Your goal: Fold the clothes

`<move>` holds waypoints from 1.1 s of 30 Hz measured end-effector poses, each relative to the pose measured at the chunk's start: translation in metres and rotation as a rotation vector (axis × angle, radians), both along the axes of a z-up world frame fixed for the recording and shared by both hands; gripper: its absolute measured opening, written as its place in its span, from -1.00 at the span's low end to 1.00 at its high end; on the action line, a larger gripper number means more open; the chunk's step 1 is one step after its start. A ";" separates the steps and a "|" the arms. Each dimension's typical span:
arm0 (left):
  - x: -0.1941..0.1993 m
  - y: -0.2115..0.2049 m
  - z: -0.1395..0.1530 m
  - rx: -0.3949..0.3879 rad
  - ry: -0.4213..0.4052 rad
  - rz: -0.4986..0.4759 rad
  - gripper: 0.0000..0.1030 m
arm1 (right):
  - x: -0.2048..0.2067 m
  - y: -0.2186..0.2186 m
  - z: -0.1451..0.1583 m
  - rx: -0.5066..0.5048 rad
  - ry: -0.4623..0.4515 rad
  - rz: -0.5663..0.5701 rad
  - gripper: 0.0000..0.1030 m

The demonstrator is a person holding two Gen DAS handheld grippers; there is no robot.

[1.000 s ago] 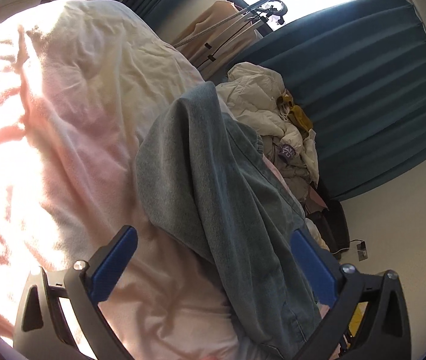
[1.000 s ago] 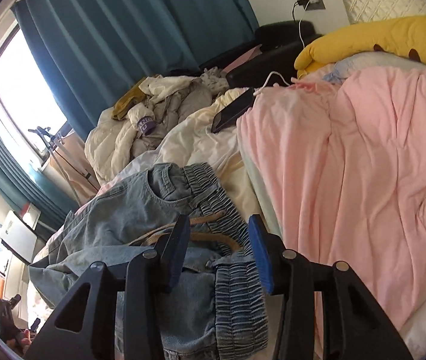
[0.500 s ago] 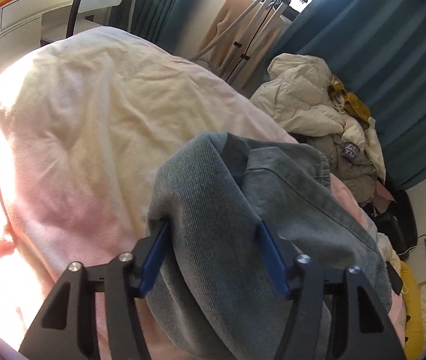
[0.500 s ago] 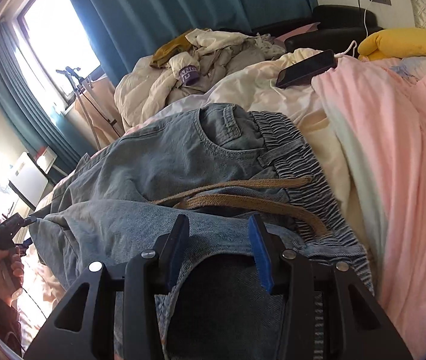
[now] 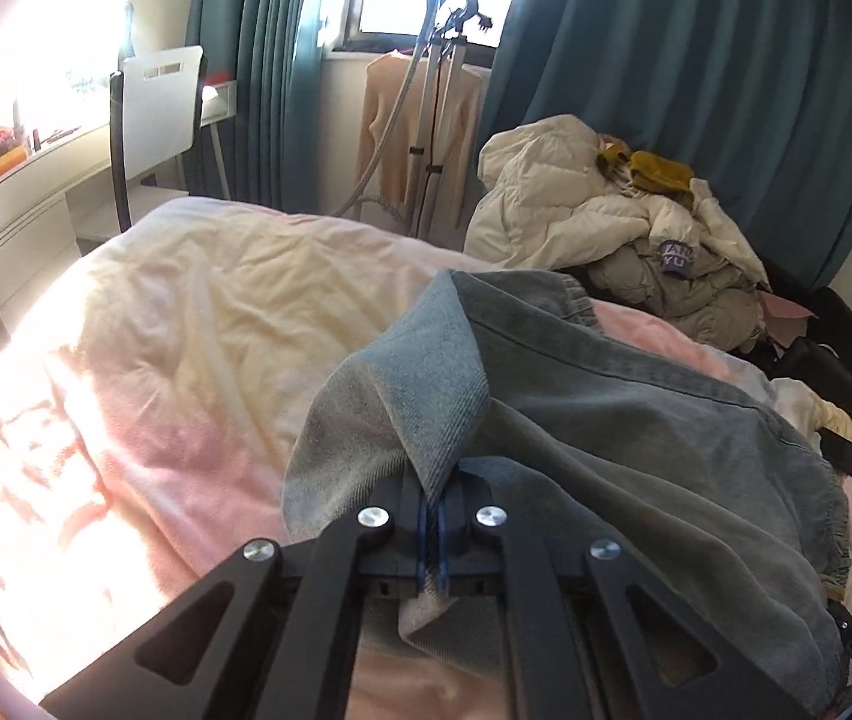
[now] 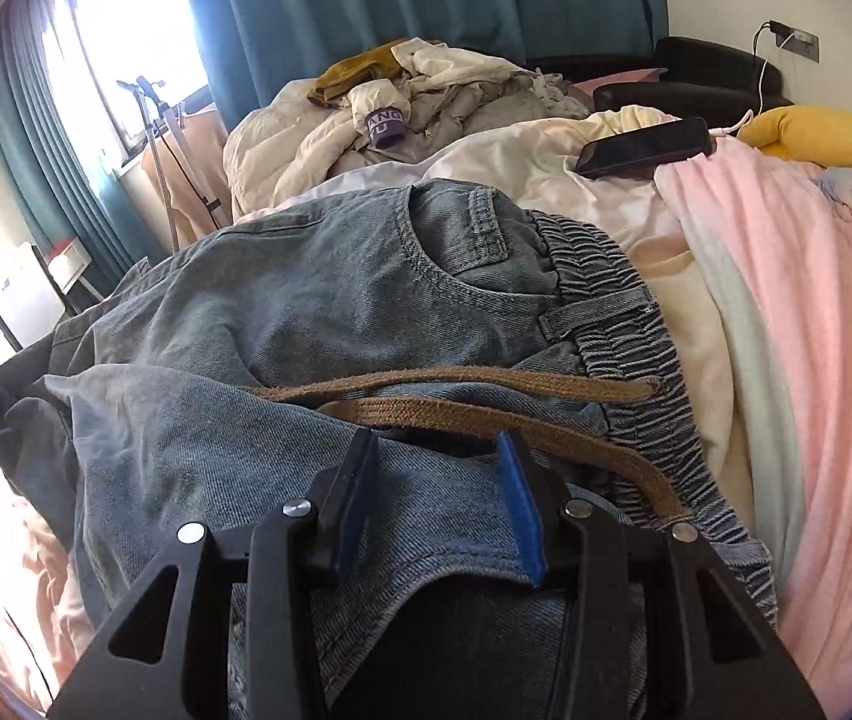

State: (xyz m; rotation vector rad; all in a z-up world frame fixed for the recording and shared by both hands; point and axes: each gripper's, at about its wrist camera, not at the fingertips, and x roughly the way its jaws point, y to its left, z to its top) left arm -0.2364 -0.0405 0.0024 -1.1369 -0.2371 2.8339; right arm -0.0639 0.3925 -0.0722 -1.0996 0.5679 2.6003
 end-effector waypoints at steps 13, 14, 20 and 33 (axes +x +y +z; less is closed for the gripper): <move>0.187 0.020 0.025 0.036 0.051 -0.212 -0.98 | 0.043 -0.028 0.035 -0.070 0.050 0.131 -0.20; 0.191 0.023 0.015 0.023 0.020 -0.223 -0.97 | 0.043 -0.034 0.033 -0.059 0.036 0.149 -0.20; 0.188 0.027 -0.033 -0.057 -0.107 -0.218 -0.97 | 0.033 -0.058 0.010 0.002 -0.099 0.210 -0.20; 0.214 0.021 0.033 -0.066 0.131 -0.199 0.11 | 0.046 -0.039 0.017 -0.122 -0.056 0.153 -0.20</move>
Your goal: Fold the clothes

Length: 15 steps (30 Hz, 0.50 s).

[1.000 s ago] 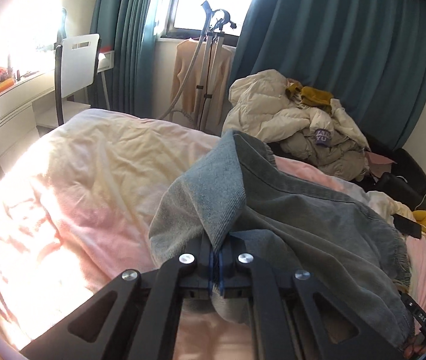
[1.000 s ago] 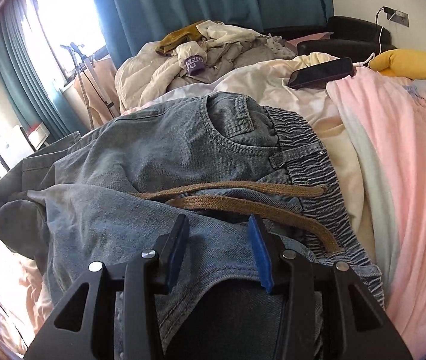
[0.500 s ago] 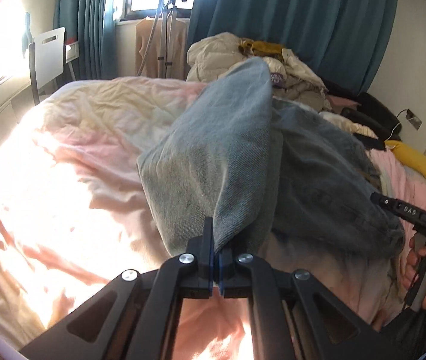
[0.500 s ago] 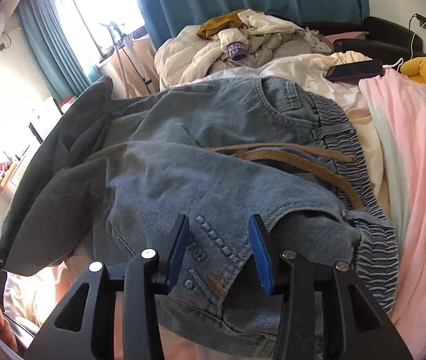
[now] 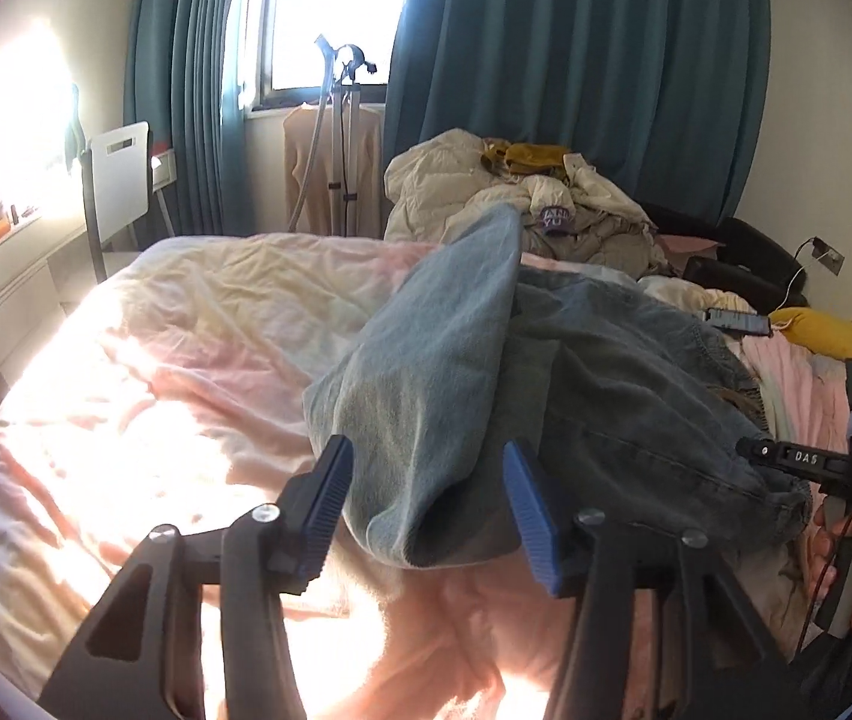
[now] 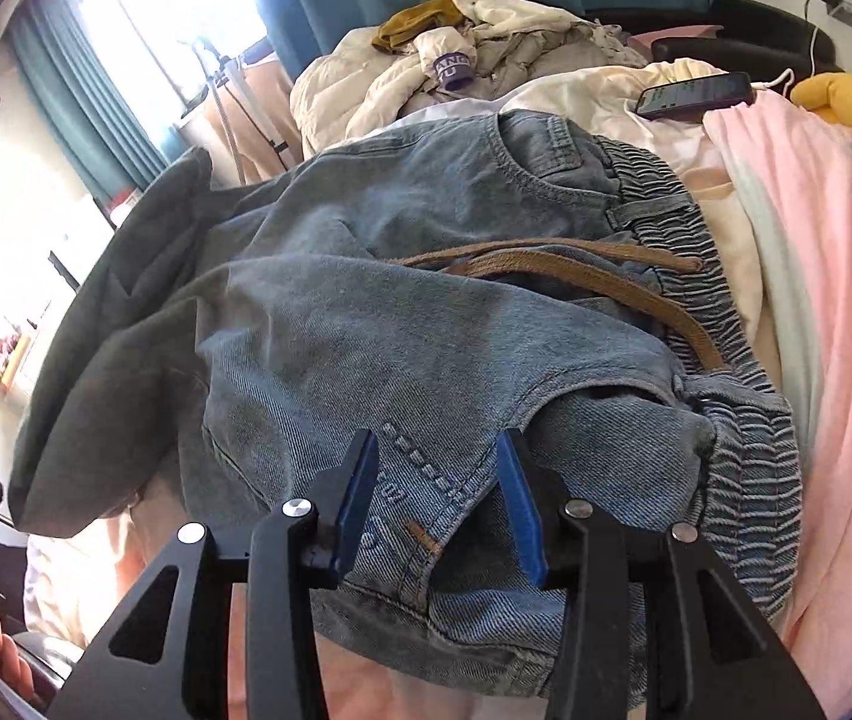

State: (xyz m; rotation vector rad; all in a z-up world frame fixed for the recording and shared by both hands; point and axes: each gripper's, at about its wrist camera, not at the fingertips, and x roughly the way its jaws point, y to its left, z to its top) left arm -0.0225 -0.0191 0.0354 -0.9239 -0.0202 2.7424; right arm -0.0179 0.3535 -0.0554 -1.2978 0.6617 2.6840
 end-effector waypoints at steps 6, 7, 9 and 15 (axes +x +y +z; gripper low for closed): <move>-0.047 0.036 0.025 0.002 -0.009 -0.068 0.15 | 0.000 0.000 0.013 0.007 0.062 -0.001 -0.20; -0.063 0.046 0.024 -0.013 -0.028 -0.072 0.15 | -0.001 0.000 0.014 0.009 0.069 0.003 -0.20; -0.096 0.065 0.021 -0.032 -0.066 -0.083 0.15 | -0.004 -0.001 0.013 0.012 0.076 0.014 -0.20; -0.195 0.114 0.010 -0.051 -0.166 -0.051 0.15 | -0.015 0.004 0.004 0.021 0.081 0.009 -0.20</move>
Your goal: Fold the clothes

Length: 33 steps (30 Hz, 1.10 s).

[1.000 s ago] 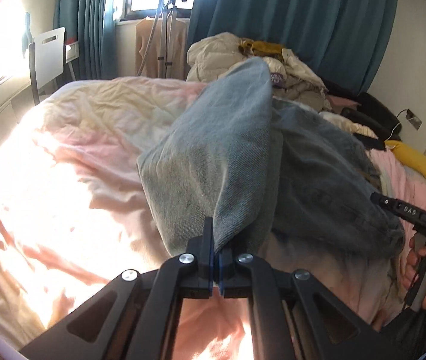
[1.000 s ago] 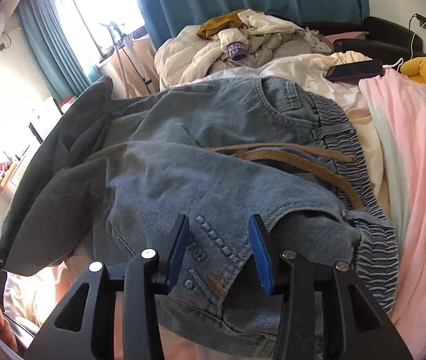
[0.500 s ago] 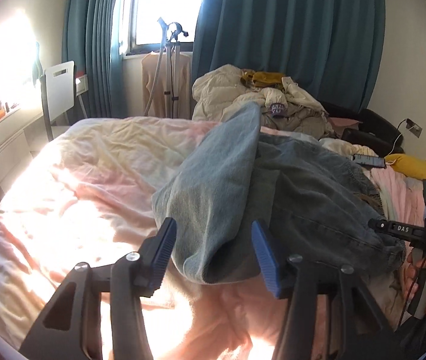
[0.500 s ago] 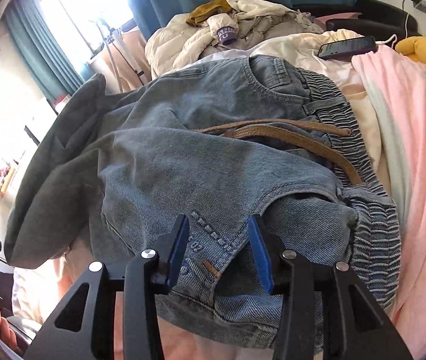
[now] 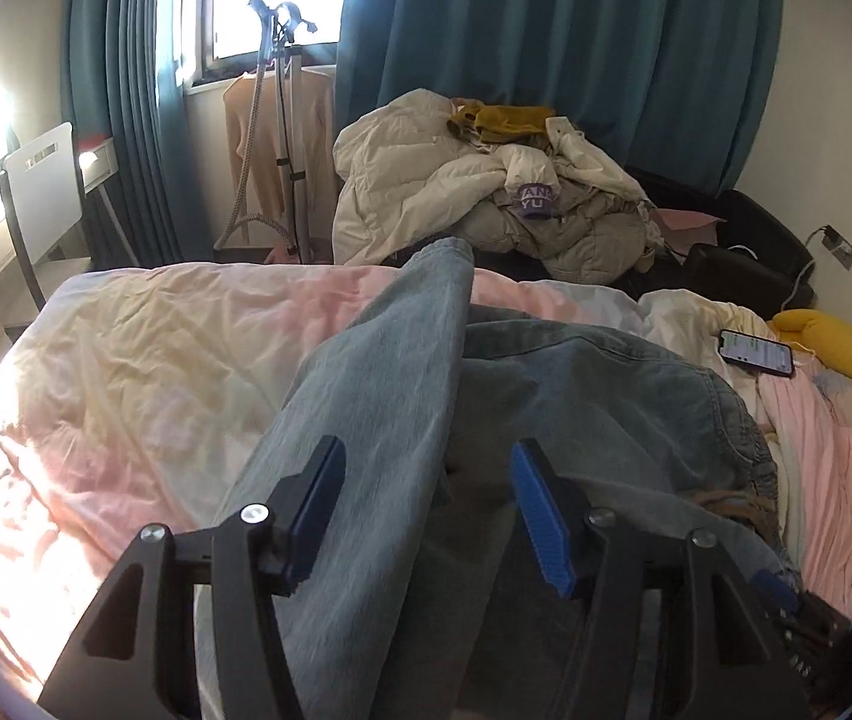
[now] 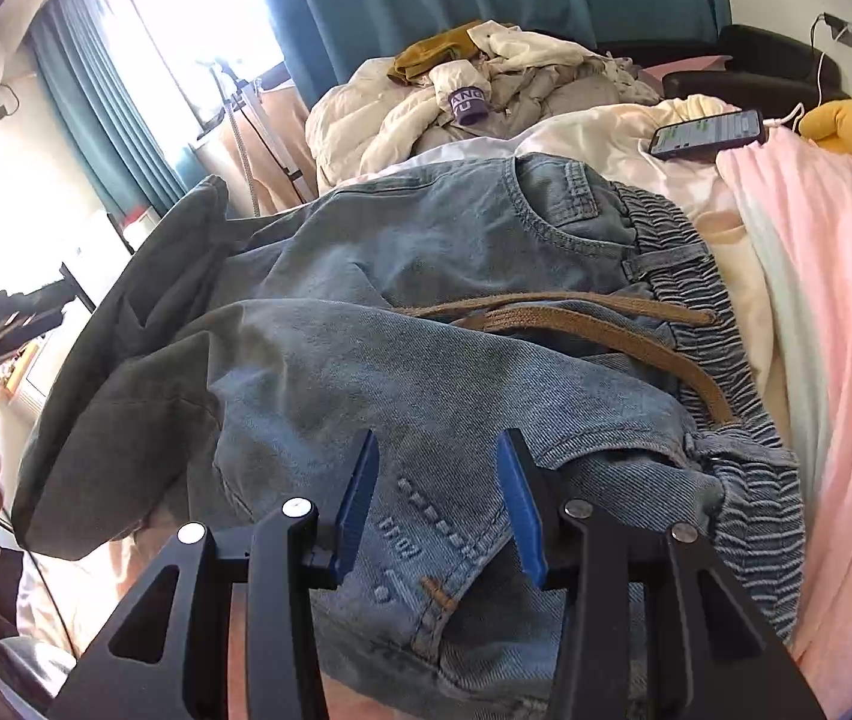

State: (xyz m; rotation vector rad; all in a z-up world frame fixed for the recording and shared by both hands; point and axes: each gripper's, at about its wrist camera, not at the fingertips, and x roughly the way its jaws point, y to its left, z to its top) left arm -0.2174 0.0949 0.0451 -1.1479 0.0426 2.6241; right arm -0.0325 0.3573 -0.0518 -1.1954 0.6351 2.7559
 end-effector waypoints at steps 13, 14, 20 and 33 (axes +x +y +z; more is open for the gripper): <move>-0.111 0.038 -0.044 -0.170 -0.081 0.107 -0.45 | -0.028 0.025 -0.033 -0.052 0.069 -0.016 -0.20; -0.113 0.032 -0.042 -0.159 -0.080 0.123 -0.77 | -0.030 0.028 -0.036 -0.069 0.077 -0.018 -0.20; -0.101 -0.009 -0.005 -0.055 0.002 0.187 -0.88 | -0.033 0.036 -0.041 -0.099 0.104 -0.022 -0.21; -0.018 -0.159 0.105 0.140 0.180 0.307 -0.92 | -0.020 0.041 -0.032 -0.123 0.086 -0.051 -0.21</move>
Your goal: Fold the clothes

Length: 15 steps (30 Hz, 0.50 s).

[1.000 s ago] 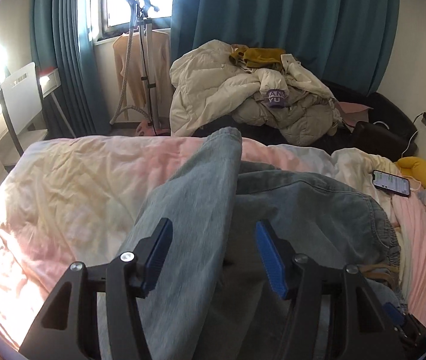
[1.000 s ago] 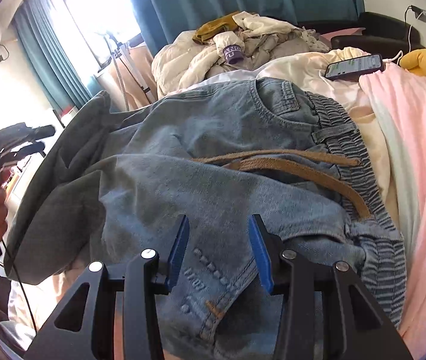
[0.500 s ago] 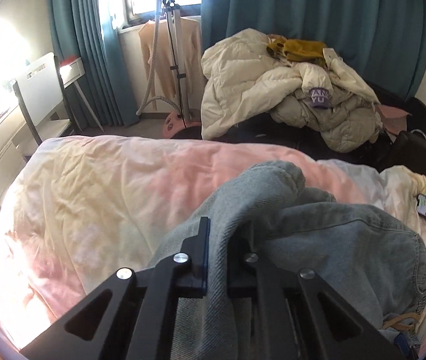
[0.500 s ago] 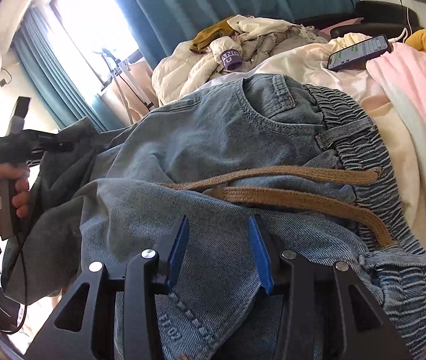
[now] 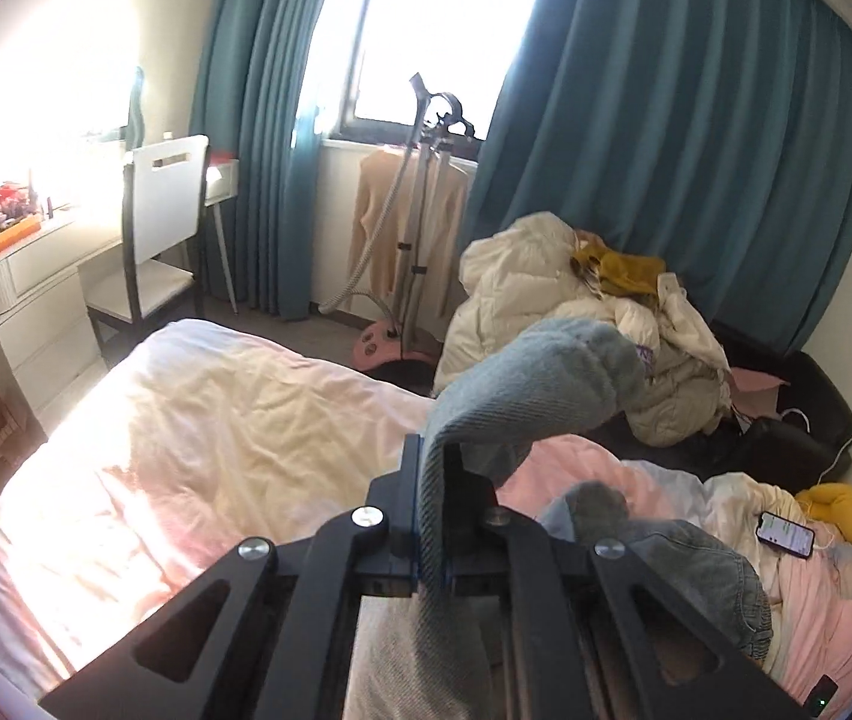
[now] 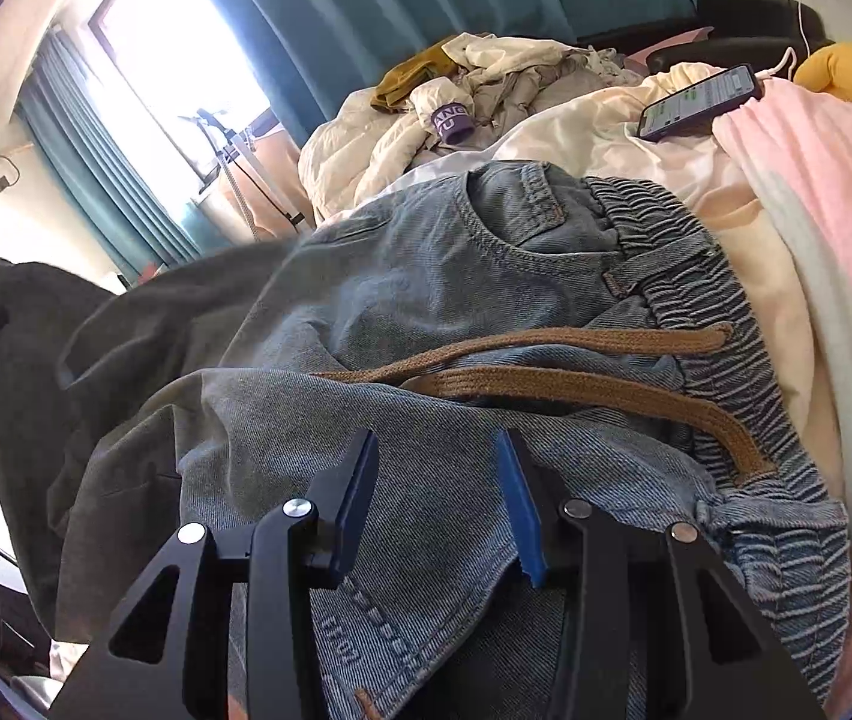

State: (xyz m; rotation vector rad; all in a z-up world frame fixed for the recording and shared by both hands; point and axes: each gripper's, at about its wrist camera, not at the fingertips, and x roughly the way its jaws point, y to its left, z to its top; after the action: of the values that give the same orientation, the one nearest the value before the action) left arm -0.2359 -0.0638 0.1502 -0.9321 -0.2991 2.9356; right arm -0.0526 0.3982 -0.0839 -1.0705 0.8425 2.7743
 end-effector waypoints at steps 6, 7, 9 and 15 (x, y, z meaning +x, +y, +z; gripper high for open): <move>0.031 -0.097 0.029 0.036 0.063 0.154 -0.92 | 0.006 0.000 0.004 0.012 -0.005 -0.012 -0.20; 0.037 -0.116 0.032 0.038 0.078 0.189 -0.92 | 0.007 0.001 0.005 0.011 -0.006 -0.014 -0.20; 0.051 -0.155 0.030 0.061 0.097 0.266 -0.92 | 0.009 0.003 0.006 0.009 -0.003 -0.020 -0.21; 0.089 -0.273 -0.034 0.160 0.042 0.468 -0.92 | 0.022 0.016 0.015 -0.035 0.018 -0.070 -0.20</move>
State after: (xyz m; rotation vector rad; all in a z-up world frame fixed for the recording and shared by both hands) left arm -0.1468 -0.3372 0.1163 -0.8779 -0.8418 3.2664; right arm -0.0302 0.4145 -0.0690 -1.0031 0.9158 2.7257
